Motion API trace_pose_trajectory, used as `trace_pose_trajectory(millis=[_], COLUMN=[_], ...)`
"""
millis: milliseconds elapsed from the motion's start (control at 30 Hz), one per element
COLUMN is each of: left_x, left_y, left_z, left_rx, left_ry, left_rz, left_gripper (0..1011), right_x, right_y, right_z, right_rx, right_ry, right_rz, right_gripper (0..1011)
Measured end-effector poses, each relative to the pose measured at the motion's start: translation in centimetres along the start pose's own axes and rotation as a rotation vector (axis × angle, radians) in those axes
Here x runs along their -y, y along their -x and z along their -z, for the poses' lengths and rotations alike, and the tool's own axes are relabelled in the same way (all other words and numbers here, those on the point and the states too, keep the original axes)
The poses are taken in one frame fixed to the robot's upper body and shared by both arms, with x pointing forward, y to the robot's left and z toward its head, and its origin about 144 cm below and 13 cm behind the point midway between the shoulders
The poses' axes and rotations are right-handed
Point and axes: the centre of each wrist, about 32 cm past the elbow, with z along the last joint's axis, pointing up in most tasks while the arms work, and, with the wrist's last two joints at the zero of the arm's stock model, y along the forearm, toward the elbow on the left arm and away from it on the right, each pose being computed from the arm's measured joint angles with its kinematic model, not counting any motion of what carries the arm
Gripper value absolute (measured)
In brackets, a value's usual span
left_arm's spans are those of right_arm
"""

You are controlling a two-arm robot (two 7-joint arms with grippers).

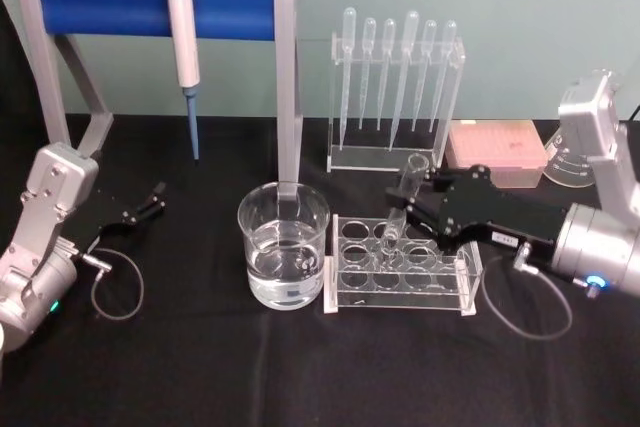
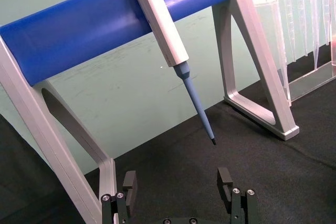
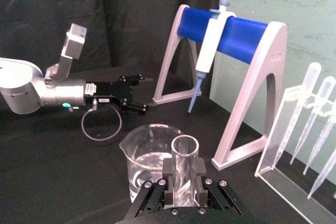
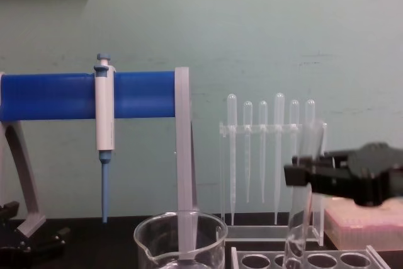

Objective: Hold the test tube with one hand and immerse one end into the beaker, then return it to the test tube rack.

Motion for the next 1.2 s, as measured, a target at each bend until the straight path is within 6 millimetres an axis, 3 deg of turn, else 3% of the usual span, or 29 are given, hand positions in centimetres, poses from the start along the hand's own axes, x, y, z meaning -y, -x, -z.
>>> trace_pose_trajectory(millis=[267,600,1200], left_x=[0.0,0.0,0.0], left_y=[0.0,0.0,0.0], left_z=[0.0,0.0,0.0], left_rx=[0.0,0.0,0.0], left_ry=[0.0,0.0,0.0], left_rz=[0.0,0.0,0.0], left_gripper=[1000,1000,1000], right_x=[-0.3,-0.4,-0.6], right_y=[-1.0,-1.9,-2.2], right_z=[-4.2,-7.4,-8.1], right_rx=[0.04,0.054,0.028], right_ry=[0.042,0.04,0.037], right_rz=[-0.022,-0.003,-0.004], right_gripper=[241,241,241])
